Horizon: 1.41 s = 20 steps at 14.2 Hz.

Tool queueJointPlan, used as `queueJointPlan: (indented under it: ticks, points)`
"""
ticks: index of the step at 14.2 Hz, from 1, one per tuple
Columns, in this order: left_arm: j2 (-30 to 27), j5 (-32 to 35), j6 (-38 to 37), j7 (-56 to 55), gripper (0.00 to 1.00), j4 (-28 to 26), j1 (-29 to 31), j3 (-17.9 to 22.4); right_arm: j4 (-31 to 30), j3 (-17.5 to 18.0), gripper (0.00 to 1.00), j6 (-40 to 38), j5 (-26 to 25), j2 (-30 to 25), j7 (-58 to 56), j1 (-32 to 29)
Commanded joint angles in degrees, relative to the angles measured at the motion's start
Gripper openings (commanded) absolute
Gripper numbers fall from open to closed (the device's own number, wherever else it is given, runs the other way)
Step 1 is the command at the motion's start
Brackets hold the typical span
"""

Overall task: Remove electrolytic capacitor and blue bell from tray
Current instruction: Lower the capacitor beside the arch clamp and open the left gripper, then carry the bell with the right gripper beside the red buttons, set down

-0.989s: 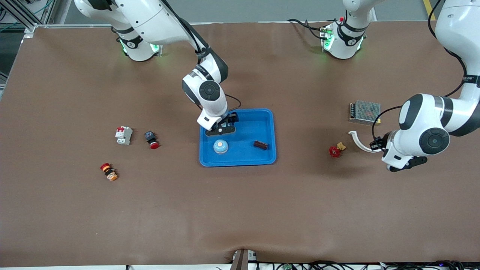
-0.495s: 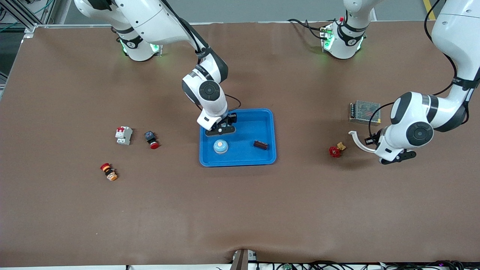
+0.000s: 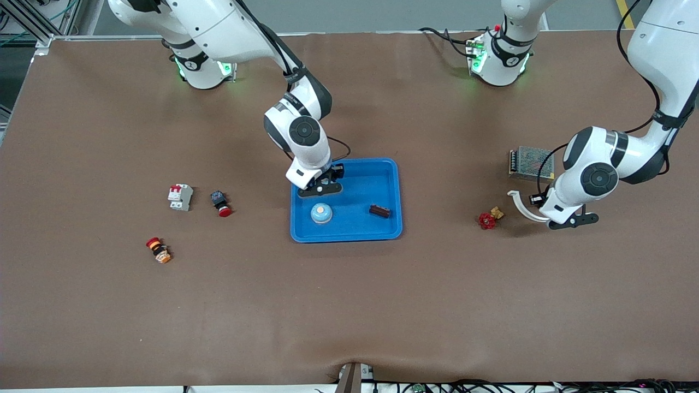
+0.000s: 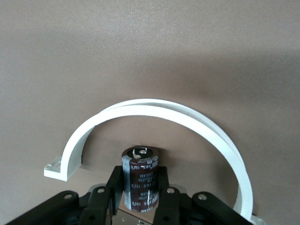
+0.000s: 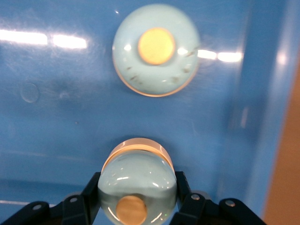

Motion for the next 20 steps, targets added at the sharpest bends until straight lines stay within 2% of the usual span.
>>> queueJointPlan:
  ticks: [1,2,3,6,10,12,15,18,20]
  points:
    - [-1.8,1.6,1.7,0.4,0.28,-1.9,0.6,-1.0,-0.4,0.2,0.43,-9.7,-0.6,-7.9,-2.9,-3.1]
    - [-1.8,1.6,1.6,0.4,0.78,-1.9,0.6,-2.1,0.2,0.2,0.43,-13.7,-0.5,-10.2,-7.0,-5.3]
    - [-2.0,1.6,1.3,0.4,1.00,-1.9,0.7,-2.4,0.6,0.3,0.43,-17.2,-0.5,-12.3,-11.2,-7.7]
    - [-5.5,1.6,0.3,0.4,1.00,-1.9,0.7,-3.9,1.1,0.3,0.43,-24.4,-0.3,-17.4,-25.3,-15.0]
    - [-10.7,0.4,-4.3,0.1,1.00,-0.4,0.7,-8.1,1.1,0.3,0.43,-26.1,-0.3,-19.6,-45.0,-24.8]
    - [-10.6,-1.7,-7.1,-0.6,1.00,2.5,0.7,-10.6,1.0,0.2,0.43,-26.1,-0.4,-19.5,-54.0,-29.5]
    - [-10.0,-9.7,-8.0,-2.7,1.00,5.3,0.5,-12.4,0.7,0.1,0.43,-25.7,-0.6,-19.3,-68.5,-37.1]
    - [-7.9,-12.0,-8.2,-12.4,1.00,8.6,-2.4,-14.1,0.4,0.1,0.43,-23.6,-0.6,-18.3,-80.5,-44.1]
    - [-6.2,-12.1,-9.8,-17.5,1.00,11.5,-5.6,-14.1,-2.1,0.1,0.43,-18.2,-2.4,-17.6,-87.7,-47.6]
